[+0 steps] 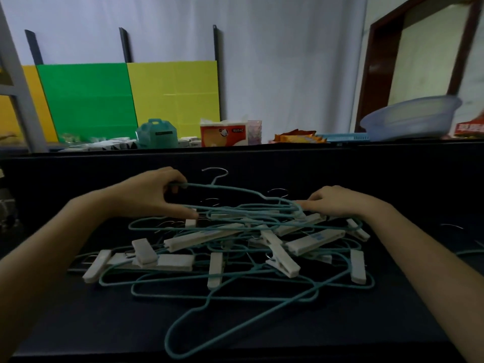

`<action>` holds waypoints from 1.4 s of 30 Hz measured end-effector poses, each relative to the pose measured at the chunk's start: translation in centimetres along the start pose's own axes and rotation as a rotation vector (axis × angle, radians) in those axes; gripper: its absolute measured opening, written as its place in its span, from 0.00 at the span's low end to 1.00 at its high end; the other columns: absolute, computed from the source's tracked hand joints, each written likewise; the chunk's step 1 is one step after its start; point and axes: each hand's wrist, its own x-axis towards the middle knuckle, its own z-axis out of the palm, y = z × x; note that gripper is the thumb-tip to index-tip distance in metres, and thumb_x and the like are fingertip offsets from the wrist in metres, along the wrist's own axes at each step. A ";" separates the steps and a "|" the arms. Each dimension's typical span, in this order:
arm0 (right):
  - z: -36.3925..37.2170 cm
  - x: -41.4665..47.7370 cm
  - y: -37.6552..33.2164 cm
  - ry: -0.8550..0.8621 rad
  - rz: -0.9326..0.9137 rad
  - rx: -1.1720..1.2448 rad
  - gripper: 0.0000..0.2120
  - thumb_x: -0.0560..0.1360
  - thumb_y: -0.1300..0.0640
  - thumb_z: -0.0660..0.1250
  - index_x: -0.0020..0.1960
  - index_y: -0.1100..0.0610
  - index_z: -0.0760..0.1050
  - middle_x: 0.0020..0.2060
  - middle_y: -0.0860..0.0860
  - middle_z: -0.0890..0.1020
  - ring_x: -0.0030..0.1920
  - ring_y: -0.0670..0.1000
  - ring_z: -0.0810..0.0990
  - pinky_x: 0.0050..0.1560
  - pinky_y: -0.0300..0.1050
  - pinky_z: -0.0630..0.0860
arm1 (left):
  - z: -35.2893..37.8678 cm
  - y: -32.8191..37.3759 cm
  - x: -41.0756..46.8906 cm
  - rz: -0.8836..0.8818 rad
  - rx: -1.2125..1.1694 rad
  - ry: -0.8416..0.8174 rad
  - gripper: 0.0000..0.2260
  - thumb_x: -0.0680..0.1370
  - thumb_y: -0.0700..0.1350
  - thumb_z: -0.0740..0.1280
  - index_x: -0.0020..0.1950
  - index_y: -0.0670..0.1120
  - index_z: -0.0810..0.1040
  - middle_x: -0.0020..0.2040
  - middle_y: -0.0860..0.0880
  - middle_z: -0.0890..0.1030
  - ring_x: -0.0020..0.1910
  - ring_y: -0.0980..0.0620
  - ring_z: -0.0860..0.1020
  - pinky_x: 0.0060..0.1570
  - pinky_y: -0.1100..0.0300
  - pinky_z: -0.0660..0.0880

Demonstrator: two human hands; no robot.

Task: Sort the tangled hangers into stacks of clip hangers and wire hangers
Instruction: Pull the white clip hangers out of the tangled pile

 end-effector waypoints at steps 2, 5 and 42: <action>0.4 0.3 -0.1 -0.046 0.004 0.047 0.39 0.68 0.29 0.58 0.60 0.62 0.75 0.55 0.56 0.80 0.51 0.54 0.80 0.56 0.52 0.75 | -0.4 -1.0 -0.2 -0.022 -0.016 0.024 0.47 0.46 0.82 0.57 0.55 0.53 0.71 0.46 0.57 0.72 0.42 0.60 0.72 0.38 0.68 0.65; 0.5 0.0 -0.3 -0.075 -0.001 0.092 0.39 0.67 0.29 0.61 0.60 0.61 0.75 0.52 0.54 0.80 0.47 0.49 0.78 0.48 0.43 0.74 | -0.6 -2.1 -0.5 -0.045 -0.030 0.039 0.48 0.45 0.82 0.57 0.55 0.53 0.72 0.46 0.56 0.72 0.42 0.59 0.72 0.38 0.67 0.65; -2.9 -13.8 11.3 0.512 0.207 0.163 0.38 0.62 0.40 0.74 0.67 0.53 0.70 0.59 0.49 0.80 0.52 0.45 0.72 0.54 0.42 0.68 | 4.3 11.3 5.5 0.195 0.093 0.135 0.48 0.53 0.80 0.51 0.63 0.51 0.69 0.53 0.56 0.70 0.51 0.53 0.72 0.49 0.53 0.72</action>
